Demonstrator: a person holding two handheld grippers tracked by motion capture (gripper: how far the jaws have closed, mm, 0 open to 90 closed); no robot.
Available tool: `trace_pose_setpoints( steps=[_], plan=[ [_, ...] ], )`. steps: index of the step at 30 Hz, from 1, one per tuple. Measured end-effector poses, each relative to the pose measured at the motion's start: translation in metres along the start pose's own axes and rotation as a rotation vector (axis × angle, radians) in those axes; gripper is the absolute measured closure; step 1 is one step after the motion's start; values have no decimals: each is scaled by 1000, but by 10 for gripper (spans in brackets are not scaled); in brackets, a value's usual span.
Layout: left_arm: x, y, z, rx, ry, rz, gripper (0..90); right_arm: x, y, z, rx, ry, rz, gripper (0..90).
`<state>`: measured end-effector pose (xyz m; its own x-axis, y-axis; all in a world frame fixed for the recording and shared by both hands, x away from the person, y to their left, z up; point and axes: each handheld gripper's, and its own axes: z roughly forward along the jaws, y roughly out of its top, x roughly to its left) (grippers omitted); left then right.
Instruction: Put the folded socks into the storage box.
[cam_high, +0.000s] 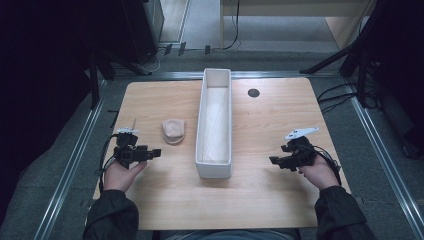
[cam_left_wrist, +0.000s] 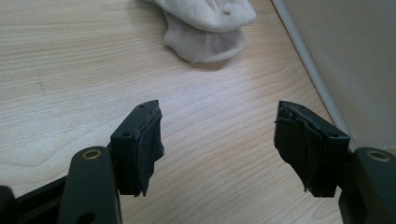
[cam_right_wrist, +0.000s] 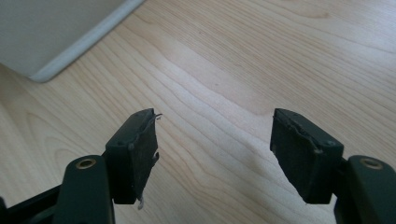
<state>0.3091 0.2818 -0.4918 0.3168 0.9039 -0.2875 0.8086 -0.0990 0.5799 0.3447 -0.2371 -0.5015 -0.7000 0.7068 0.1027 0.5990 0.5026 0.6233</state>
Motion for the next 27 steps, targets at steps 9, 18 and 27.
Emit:
trace_pose_setpoints(
  steps=[9, 18, 27],
  plan=[
    [-1, 0, 1, 2, 1, 14, 318, -7, -3, -14, -73, 38, -49, 306],
    [0, -1, 2, 0, -2, 13, 320, -10, -2, -12, -70, 13, -42, 260],
    [1, -3, 4, 10, -5, 11, 319, -3, 0, -7, -22, -29, -104, 225]
  ],
)
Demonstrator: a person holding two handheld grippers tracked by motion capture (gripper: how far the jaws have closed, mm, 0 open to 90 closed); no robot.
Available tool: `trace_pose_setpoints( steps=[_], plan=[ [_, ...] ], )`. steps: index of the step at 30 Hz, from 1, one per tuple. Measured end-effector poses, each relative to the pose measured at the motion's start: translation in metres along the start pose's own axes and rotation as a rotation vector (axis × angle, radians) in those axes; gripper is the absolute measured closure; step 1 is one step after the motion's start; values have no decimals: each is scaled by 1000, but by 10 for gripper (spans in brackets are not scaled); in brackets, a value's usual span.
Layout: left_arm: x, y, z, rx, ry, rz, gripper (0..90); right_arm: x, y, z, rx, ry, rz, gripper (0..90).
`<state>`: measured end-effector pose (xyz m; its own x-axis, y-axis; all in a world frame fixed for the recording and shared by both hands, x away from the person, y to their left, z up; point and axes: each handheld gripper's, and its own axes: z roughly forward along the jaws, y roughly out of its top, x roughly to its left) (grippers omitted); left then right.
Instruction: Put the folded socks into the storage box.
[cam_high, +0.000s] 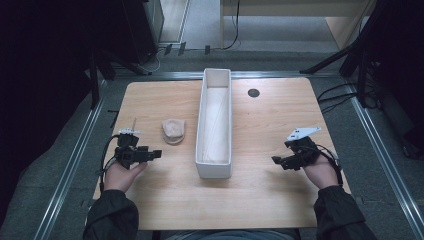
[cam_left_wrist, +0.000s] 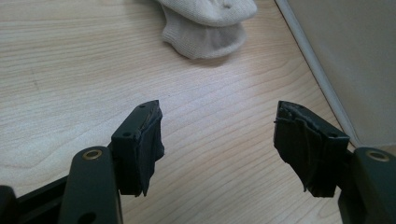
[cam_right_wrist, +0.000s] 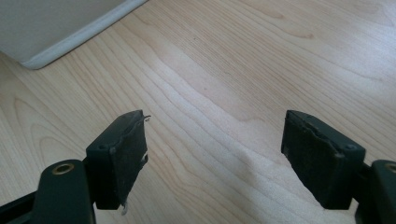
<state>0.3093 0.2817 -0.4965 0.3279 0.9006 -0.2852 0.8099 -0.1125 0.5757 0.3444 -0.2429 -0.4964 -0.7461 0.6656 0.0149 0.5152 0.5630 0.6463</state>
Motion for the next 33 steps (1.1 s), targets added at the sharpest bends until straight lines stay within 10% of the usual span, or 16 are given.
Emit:
trace_pose_setpoints(
  steps=[33],
  plan=[
    [-10, 5, -3, 12, 38, -15, 338, -5, -1, 4, -13, 17, 58, 203]
  ],
)
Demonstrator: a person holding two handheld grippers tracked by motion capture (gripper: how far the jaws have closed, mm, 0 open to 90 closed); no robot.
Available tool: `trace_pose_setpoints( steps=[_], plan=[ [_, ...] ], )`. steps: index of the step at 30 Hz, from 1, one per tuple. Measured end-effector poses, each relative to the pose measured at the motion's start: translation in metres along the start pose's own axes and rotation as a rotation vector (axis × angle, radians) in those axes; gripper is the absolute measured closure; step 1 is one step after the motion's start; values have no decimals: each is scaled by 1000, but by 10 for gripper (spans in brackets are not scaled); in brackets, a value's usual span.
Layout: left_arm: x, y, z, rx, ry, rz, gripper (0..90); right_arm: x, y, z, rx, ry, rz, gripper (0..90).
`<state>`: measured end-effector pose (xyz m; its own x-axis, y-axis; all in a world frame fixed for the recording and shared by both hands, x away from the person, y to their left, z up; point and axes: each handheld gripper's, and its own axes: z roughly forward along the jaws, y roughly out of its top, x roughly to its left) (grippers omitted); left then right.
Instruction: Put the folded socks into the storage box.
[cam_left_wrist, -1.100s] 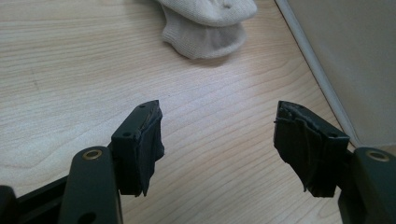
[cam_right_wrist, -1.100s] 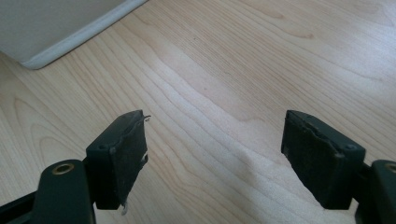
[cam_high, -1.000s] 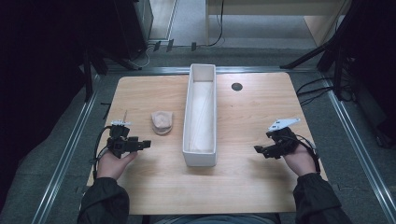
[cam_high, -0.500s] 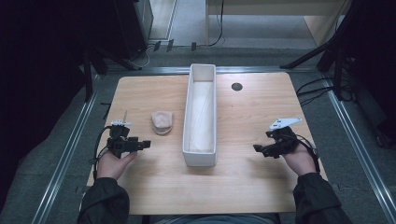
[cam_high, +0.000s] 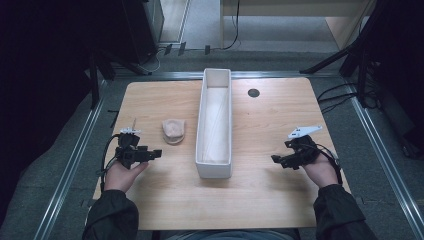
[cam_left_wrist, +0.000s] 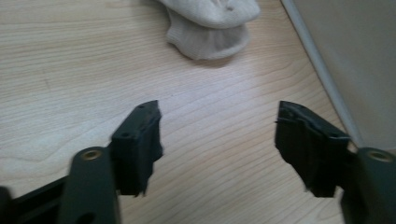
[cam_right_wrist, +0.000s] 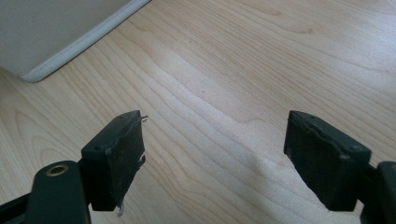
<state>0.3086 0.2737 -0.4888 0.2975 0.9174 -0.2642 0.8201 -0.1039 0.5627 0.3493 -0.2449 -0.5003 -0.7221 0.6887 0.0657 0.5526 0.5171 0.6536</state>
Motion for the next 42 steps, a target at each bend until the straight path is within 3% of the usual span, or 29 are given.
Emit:
trace_pose_setpoints(
  steps=[5, 14, 21, 29, 42],
  plan=[
    [-3, 6, 3, 1, -13, -21, 348, 0, 0, 0, 3, 0, 3, 203],
    [-13, 19, 13, 22, 19, 20, 344, 0, -1, 0, 1, -2, 5, 204],
    [-14, 30, 16, 13, 5, 16, 344, 0, -5, -4, -13, -6, 18, 204],
    [-18, 39, 22, 21, 39, 35, 342, 0, -8, -5, -10, -2, 24, 204],
    [-13, 68, 36, 81, 50, -12, 370, 1, -8, -1, 12, 2, 19, 204]
  ],
)
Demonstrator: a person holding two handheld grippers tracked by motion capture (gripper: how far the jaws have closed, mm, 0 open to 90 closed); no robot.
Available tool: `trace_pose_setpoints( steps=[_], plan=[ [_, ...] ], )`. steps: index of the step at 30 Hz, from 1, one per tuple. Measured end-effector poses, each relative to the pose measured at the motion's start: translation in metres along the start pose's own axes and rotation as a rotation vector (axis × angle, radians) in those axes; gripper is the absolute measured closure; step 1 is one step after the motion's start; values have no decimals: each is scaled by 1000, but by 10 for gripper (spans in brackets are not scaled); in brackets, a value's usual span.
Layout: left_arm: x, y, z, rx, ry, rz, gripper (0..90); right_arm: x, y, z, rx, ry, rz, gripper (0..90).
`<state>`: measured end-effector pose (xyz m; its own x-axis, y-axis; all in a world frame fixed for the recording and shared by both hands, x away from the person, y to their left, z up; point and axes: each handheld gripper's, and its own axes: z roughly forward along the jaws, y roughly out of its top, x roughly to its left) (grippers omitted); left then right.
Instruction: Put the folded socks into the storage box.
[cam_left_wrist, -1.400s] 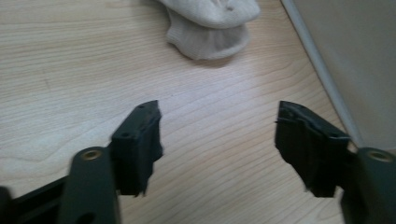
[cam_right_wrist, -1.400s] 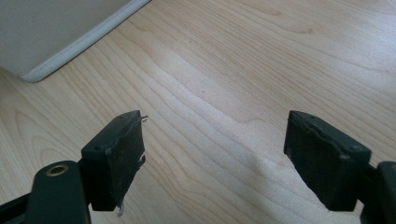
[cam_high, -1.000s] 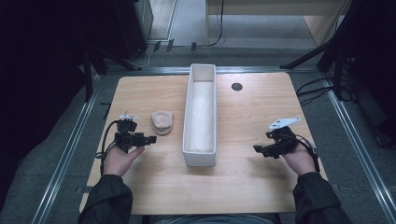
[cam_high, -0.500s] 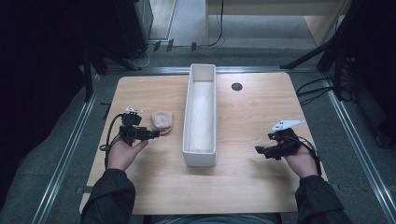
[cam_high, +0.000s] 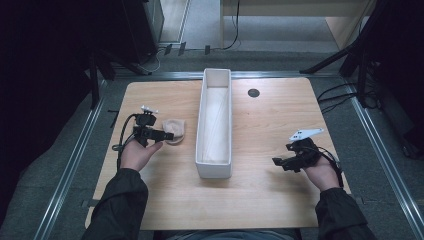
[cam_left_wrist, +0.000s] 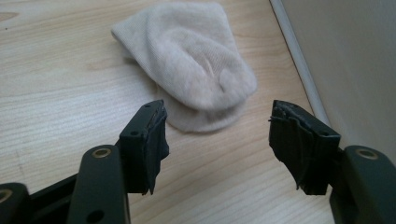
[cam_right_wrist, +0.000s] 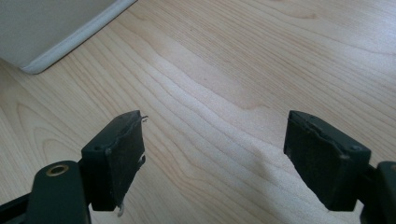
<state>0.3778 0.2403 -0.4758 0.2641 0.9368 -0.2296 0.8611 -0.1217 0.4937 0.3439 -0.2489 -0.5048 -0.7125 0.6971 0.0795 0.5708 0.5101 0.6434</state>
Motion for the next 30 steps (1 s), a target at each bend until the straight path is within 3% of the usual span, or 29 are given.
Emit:
trace_pose_setpoints(
  steps=[12, 15, 16, 30],
  plan=[
    [-2, 28, 9, 44, 56, -13, 422, 1, 2, 4, 12, 9, -8, 204],
    [-2, 33, 13, 49, 46, -30, 447, 0, 1, 4, 14, 11, -4, 204],
    [-3, 37, 16, 62, 64, -28, 451, 0, 1, 4, 16, 11, -2, 204],
    [-8, 48, 39, 111, 103, -66, 416, -1, 0, 4, 21, 16, -1, 205]
  ],
)
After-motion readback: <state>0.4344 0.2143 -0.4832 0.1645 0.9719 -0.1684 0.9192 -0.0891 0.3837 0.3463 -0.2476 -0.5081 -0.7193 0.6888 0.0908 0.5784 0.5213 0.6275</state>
